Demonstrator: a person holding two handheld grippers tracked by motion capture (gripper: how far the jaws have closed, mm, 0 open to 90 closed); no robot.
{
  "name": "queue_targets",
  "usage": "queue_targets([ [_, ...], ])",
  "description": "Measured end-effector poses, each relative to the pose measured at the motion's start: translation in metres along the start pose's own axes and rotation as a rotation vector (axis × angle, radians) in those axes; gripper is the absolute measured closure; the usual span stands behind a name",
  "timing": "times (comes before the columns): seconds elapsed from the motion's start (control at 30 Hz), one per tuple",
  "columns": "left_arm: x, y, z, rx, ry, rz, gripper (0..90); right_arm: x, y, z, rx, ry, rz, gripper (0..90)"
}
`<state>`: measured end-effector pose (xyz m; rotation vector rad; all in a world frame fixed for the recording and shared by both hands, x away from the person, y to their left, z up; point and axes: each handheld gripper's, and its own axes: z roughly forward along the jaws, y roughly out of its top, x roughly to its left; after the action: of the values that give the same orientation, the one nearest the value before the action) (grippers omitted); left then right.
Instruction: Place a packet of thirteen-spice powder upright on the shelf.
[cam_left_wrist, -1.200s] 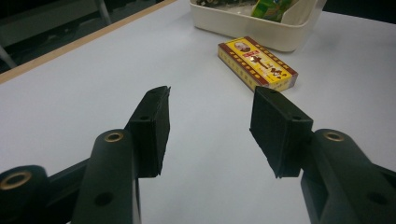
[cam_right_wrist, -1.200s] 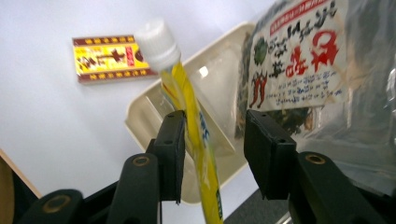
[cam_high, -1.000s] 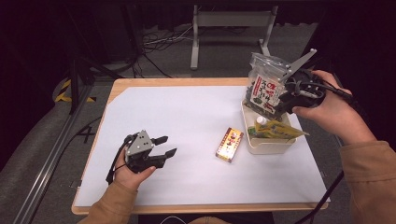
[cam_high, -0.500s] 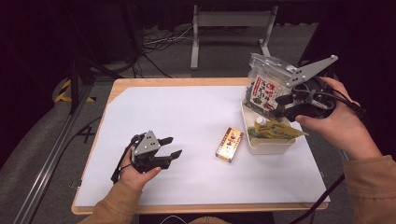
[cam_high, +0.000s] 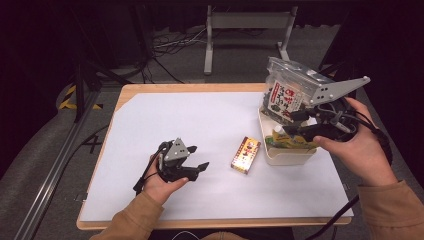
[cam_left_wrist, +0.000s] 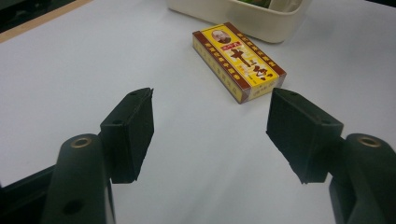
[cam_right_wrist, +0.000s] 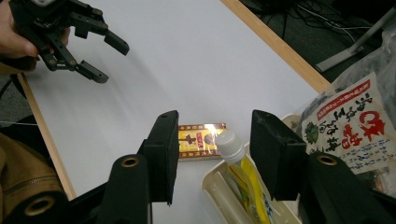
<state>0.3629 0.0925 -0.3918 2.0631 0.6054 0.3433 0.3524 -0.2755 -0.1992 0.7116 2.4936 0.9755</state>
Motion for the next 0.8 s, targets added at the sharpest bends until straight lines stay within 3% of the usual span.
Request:
queue_targets([
  [0.53,-0.015,0.028,0.049,0.042,-0.072,-0.078,27.4,0.011,-0.018,0.005,-0.055,0.018,0.041,50.5],
  [0.63,-0.022,0.037,0.063,0.073,-0.073,-0.069,25.3,0.01,-0.024,0.005,-0.059,0.018,0.055,50.4],
  [0.8,-0.025,0.042,0.077,0.085,-0.073,-0.076,22.4,0.011,-0.029,0.002,-0.061,0.011,0.065,50.2],
])
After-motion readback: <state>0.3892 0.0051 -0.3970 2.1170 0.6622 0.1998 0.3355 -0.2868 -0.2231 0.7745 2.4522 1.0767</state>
